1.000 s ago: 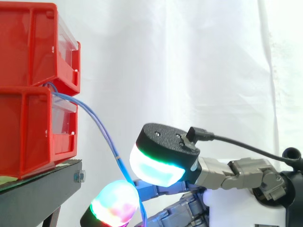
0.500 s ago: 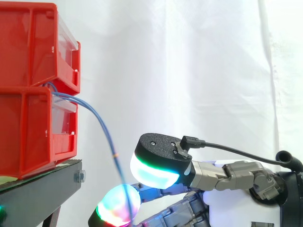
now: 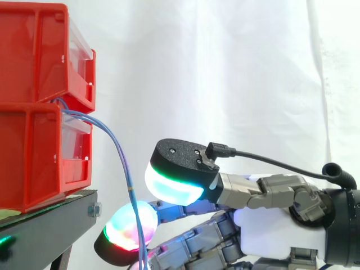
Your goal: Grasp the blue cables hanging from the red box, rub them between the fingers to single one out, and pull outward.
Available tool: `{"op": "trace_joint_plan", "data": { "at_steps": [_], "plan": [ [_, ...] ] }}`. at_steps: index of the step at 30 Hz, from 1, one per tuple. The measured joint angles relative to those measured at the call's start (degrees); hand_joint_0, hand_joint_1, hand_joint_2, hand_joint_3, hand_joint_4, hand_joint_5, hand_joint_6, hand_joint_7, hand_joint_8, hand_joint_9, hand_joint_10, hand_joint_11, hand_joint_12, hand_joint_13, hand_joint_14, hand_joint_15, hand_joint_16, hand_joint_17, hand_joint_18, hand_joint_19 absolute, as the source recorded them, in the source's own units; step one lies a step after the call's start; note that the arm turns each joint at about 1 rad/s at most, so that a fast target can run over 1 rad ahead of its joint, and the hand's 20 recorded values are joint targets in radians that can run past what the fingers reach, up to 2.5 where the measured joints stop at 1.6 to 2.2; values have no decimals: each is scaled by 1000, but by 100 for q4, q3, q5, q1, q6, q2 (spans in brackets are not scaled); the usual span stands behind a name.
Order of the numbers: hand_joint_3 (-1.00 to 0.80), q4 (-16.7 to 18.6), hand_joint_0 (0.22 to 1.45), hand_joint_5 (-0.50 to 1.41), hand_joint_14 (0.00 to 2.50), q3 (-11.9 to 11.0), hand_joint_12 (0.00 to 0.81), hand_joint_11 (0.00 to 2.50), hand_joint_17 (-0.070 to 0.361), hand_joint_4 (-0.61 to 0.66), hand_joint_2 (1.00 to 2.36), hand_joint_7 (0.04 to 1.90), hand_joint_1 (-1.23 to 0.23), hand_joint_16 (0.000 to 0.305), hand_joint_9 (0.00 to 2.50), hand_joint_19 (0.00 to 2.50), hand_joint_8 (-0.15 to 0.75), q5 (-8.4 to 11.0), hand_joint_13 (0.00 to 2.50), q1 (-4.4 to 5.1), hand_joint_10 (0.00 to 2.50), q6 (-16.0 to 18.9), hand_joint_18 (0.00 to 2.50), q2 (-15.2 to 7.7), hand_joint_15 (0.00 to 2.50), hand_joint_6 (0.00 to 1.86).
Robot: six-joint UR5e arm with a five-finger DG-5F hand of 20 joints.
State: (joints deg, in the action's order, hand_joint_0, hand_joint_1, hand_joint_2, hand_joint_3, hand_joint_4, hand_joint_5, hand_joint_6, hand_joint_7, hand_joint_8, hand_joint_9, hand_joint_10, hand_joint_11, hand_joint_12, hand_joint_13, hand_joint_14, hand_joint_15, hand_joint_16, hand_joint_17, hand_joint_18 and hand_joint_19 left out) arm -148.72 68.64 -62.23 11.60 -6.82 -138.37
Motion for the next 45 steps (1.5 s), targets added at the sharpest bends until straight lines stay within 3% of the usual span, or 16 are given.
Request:
{"op": "trace_joint_plan", "data": {
  "at_steps": [4,7,15,32,45],
  "plan": [
    [-491,7,499,-88,10,-41,479,589,154,314,1000,1276,-635,68,778,422,379,0,590,9,12,-60,683,-4,332,500],
    [-490,80,498,-92,10,-53,479,595,154,335,1000,1225,-631,68,776,424,378,17,588,26,15,-185,681,-20,329,501],
    [-491,527,499,-96,12,-60,479,586,154,349,1000,1183,-630,68,775,425,379,101,586,43,12,-531,679,-110,329,502],
    [-380,777,554,-77,11,-73,465,618,145,278,1009,1325,-603,65,816,439,377,-27,611,31,15,-481,671,-221,349,500],
    [-285,755,580,-121,13,-226,461,651,143,247,1013,1114,-665,64,826,446,378,-138,618,45,16,-496,692,-219,344,669]
  ]
}}
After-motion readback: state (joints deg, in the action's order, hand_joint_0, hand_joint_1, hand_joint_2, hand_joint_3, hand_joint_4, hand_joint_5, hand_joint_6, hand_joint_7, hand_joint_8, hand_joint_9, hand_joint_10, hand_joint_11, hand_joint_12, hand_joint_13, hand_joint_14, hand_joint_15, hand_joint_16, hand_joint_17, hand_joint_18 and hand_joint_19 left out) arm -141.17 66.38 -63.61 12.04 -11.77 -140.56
